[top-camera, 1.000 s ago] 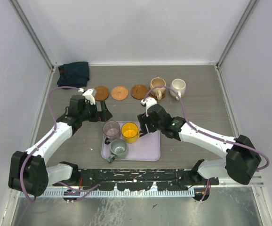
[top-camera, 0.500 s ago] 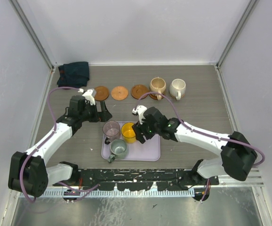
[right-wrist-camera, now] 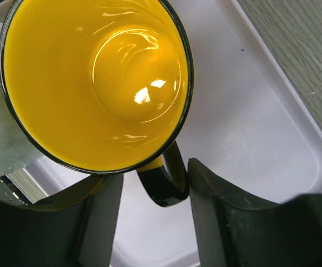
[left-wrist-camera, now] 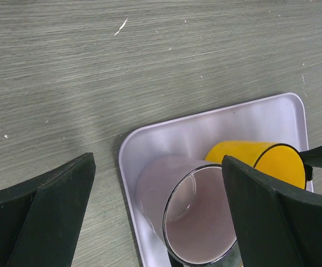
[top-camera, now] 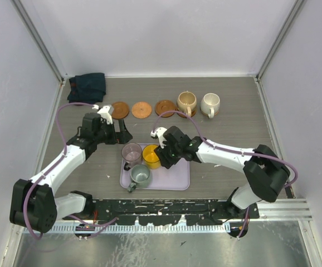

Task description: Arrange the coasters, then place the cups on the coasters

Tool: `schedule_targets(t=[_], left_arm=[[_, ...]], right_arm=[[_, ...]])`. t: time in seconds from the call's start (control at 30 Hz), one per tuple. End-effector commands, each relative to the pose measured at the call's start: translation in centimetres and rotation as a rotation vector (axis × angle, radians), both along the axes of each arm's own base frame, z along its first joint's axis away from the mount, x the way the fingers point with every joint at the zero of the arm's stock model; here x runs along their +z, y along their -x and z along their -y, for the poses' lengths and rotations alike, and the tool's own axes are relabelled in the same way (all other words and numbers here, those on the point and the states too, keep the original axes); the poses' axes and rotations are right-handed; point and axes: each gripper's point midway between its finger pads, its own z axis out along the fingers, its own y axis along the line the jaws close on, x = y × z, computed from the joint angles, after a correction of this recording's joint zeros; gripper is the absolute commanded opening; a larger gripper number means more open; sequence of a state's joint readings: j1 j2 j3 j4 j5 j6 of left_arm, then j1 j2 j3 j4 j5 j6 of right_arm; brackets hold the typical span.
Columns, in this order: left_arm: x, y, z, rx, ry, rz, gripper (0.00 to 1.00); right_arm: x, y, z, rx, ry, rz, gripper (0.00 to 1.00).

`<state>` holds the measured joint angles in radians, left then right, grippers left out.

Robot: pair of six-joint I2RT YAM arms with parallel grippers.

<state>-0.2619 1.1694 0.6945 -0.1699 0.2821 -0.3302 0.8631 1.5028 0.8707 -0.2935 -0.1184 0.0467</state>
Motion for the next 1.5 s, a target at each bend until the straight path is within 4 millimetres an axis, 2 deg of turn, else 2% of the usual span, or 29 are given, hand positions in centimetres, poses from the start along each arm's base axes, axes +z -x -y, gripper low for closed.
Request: schedule_targets(t=[0.0, 0.13, 0.33, 0.53, 0.73, 0.8, 0.93, 1.1, 1.3, 1.47], left_arm=[[1.0, -0.5, 0.1, 0.007, 0.008, 0.043, 0.98], [1.0, -0.5, 0.0, 0.009, 0.006, 0.043, 0.98], [1.0, -0.8, 0.2, 0.007, 0.007, 0.042, 0.98], [0.8, -0.9, 0.4, 0.003, 0.017, 0.031, 0.98], [0.8, -0.8, 0.4, 0.004, 0.015, 0.03, 0.98], [0.7, -0.8, 0.3, 0.004, 0.014, 0.028, 0.98], [0.6, -0.7, 0.3, 0.006, 0.011, 0.027, 0.98], [0.5, -0.6, 0.3, 0.005, 0.01, 0.022, 0.98], [0.5, -0.6, 0.2, 0.008, 0.008, 0.028, 0.98], [0.7, -0.5, 0.1, 0.01, 0.008, 0.038, 0.98]], right_arm=[[2.4, -0.9, -2.4, 0.041, -0.076, 0.043, 0.49], [2.6, 0.1, -2.7, 0.059, -0.079, 0.029, 0.45], [2.0, 1.3, -2.7, 0.064, -0.023, 0.028, 0.47], [1.1, 0.7, -2.9, 0.051, 0.029, 0.038, 0.52], [-0.1, 0.0, -3.2, 0.032, 0.08, 0.045, 0.51], [-0.4, 0.0, -3.3, 0.031, 0.089, 0.046, 0.43], [-0.6, 0.2, -3.6, 0.033, 0.094, 0.039, 0.16], [-0.1, 0.3, -3.7, 0.028, 0.085, 0.053, 0.02], [2.0, -0.5, -3.3, -0.019, 0.047, 0.121, 0.01], [5.0, -1.2, -2.9, -0.092, -0.032, 0.194, 0.01]])
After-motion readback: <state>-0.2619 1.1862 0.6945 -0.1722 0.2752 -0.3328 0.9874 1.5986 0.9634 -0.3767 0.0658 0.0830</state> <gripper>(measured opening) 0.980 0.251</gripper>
